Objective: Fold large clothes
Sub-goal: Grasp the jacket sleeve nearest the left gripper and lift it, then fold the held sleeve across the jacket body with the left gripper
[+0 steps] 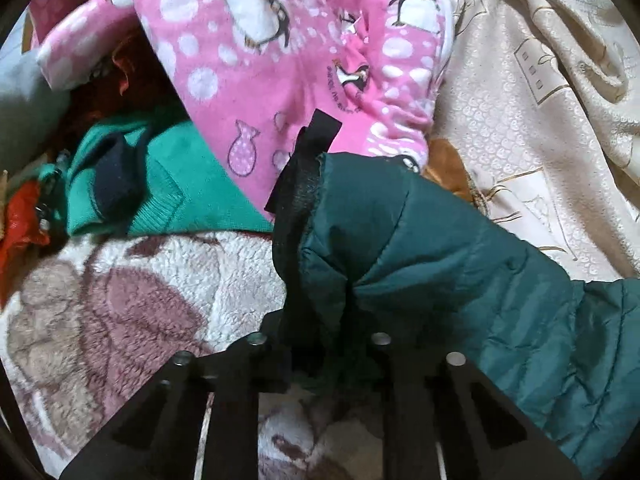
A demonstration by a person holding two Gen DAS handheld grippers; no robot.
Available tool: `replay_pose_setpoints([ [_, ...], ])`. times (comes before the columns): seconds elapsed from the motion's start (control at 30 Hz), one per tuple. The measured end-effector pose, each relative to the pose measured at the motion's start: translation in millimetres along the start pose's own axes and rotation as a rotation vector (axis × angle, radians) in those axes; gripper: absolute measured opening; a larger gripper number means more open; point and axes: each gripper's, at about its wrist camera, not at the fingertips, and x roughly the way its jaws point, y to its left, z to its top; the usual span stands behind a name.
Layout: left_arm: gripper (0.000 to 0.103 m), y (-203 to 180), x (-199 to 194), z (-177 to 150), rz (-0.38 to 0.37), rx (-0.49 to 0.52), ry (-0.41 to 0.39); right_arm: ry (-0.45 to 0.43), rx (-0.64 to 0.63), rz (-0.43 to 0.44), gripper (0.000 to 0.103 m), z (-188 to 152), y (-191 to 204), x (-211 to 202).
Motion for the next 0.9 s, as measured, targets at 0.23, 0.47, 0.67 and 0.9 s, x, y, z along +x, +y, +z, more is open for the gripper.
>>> replay_pose_setpoints([
  [0.23, 0.000, -14.6, -47.9, -3.9, -0.053, -0.010, -0.027, -0.022, 0.001, 0.002, 0.103, -2.0, -3.7, -12.9],
  [0.47, 0.000, -47.7, -107.8, -16.4, -0.189, 0.029, -0.038, -0.055, 0.020, -0.010, 0.103, -5.3, -18.7, -32.9],
  [0.67, 0.000, -84.6, -167.3, -39.1, -0.289, 0.083, -0.039, -0.073, 0.037, -0.030, 0.103, -11.9, -38.7, -50.7],
  [0.9, 0.000, -140.5, -212.9, -53.8, -0.412, 0.159, -0.012, -0.107, 0.082, -0.053, 0.103, -19.5, -72.2, -73.7],
])
